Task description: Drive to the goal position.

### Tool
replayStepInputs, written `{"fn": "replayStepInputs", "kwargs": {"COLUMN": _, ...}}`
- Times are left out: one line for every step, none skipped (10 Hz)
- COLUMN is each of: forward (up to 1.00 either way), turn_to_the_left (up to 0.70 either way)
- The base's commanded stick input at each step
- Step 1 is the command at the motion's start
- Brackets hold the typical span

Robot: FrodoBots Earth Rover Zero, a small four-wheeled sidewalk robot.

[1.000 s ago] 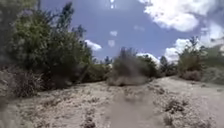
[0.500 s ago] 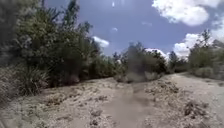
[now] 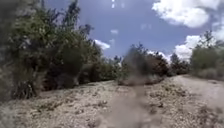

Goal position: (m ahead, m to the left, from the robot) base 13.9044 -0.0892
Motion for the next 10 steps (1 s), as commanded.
{"fn": "replayStepInputs", "kwargs": {"forward": 0.45, "turn_to_the_left": 0.00}}
{"fn": "replayStepInputs", "kwargs": {"forward": 0.45, "turn_to_the_left": 0.00}}
{"fn": "replayStepInputs", "kwargs": {"forward": 0.45, "turn_to_the_left": 0.27}}
{"fn": "replayStepInputs", "kwargs": {"forward": 0.45, "turn_to_the_left": 0.27}}
{"fn": "replayStepInputs", "kwargs": {"forward": 0.45, "turn_to_the_left": 0.13}}
{"fn": "replayStepInputs", "kwargs": {"forward": 0.45, "turn_to_the_left": 0.00}}
{"fn": "replayStepInputs", "kwargs": {"forward": 0.45, "turn_to_the_left": 0.07}}
{"fn": "replayStepInputs", "kwargs": {"forward": 0.45, "turn_to_the_left": 0.20}}
{"fn": "replayStepInputs", "kwargs": {"forward": 0.45, "turn_to_the_left": 0.27}}
{"fn": "replayStepInputs", "kwargs": {"forward": 0.45, "turn_to_the_left": 0.03}}
